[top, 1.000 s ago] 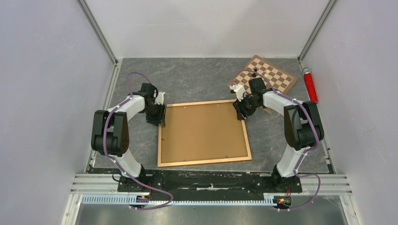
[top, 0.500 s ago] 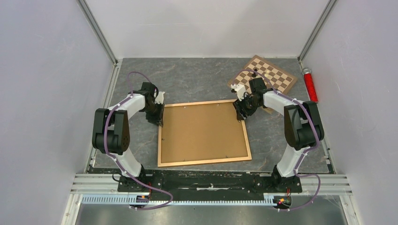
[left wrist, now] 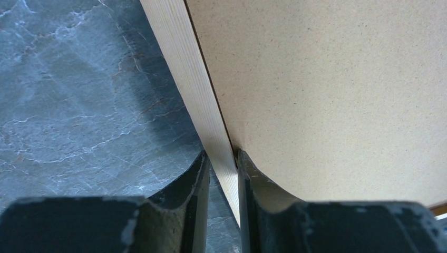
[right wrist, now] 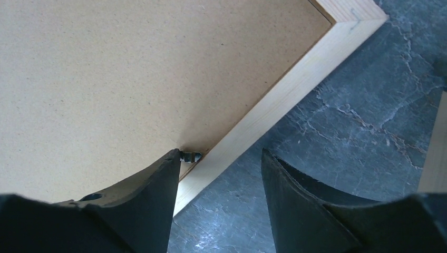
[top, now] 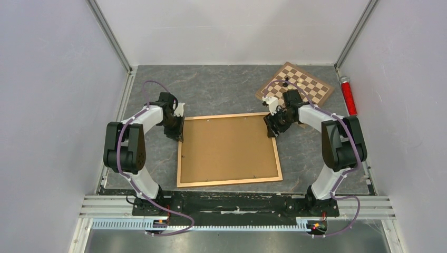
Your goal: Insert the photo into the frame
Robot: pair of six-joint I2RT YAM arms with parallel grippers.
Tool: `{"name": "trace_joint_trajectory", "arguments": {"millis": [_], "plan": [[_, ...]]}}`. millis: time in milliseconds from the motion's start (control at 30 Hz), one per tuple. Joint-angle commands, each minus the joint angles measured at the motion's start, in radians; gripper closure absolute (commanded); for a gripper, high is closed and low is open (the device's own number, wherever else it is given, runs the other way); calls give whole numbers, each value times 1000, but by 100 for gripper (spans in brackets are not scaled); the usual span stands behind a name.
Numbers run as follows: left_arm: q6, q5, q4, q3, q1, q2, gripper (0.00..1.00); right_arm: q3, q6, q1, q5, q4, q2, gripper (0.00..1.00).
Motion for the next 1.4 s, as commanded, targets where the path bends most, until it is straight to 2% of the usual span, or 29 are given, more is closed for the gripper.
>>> {"name": "trace_joint_trajectory", "arguments": {"millis": [0,200,733,1133,1367], "plan": [[-6,-8,50,18,-3,3,98,29,8,-15,-2,-11,-18,40],[-4,-3,50,16,-3,2,98,42,132,-31,-28,36,14,40],[0,9,50,19,-3,5,98,-28,171,-30,54,129,-20,43],[-3,-3,50,24,-3,9,98,-38,-7,-27,44,42,-28,43],[-8,-13,51,33,-3,12,98,37,-128,-27,25,-66,14,43]]}}
